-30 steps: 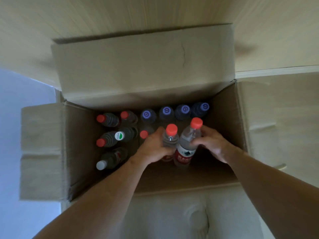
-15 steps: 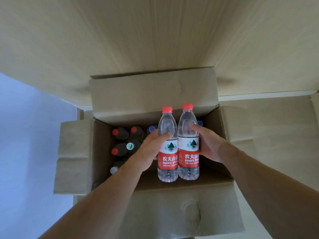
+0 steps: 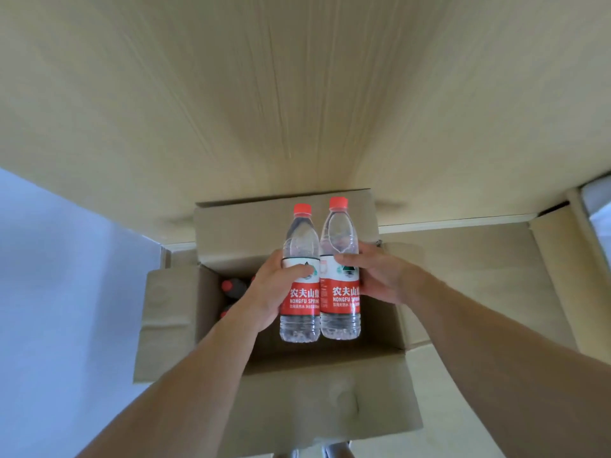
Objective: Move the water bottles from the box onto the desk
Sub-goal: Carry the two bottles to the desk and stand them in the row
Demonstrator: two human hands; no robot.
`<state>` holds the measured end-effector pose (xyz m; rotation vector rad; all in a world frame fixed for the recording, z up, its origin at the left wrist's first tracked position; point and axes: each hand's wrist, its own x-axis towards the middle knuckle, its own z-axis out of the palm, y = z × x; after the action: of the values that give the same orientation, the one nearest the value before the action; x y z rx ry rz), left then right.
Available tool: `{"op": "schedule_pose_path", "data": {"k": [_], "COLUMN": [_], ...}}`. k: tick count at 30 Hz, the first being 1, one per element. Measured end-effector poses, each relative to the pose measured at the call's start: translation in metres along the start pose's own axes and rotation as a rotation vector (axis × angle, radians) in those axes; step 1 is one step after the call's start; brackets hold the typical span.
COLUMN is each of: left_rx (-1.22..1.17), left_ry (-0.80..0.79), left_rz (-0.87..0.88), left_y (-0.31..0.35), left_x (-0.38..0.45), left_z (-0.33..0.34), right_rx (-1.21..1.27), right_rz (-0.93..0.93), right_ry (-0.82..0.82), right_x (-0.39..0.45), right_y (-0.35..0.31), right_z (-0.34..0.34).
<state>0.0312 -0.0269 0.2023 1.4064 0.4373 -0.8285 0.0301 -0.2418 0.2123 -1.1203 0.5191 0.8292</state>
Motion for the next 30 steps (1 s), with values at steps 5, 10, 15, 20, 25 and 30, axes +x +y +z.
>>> {"op": "schedule_pose_path", "data": {"k": [5, 10, 15, 20, 25, 30], "left_rx": [-0.014, -0.006, 0.026, 0.083, 0.162, 0.267], "left_ry": [-0.008, 0.004, -0.036, -0.103, -0.185, -0.294], "left_rz": [0.063, 0.112, 0.129, 0.153, 0.193, 0.192], "left_y": [0.046, 0.092, 0.135, 0.173, 0.198, 0.209], "left_x": [-0.038, -0.077, -0.112, -0.135, -0.149, -0.164], "left_z": [0.019, 0.043, 0.068, 0.096, 0.132, 0.172], "right_rx": [-0.021, -0.017, -0.025, -0.038, -0.005, 0.063], "right_rz": [-0.015, -0.044, -0.083, -0.159, -0.218, -0.271], "right_ry": [0.066, 0.139, 0.179, 0.264, 0.375, 0.522], "right_x": [-0.048, -0.1, -0.154, -0.203, -0.246, -0.29], "right_y": [-0.036, -0.073, -0.105, -0.127, -0.136, -0.124], "right_z": [0.017, 0.036, 0.045, 0.043, 0.033, 0.02]}}
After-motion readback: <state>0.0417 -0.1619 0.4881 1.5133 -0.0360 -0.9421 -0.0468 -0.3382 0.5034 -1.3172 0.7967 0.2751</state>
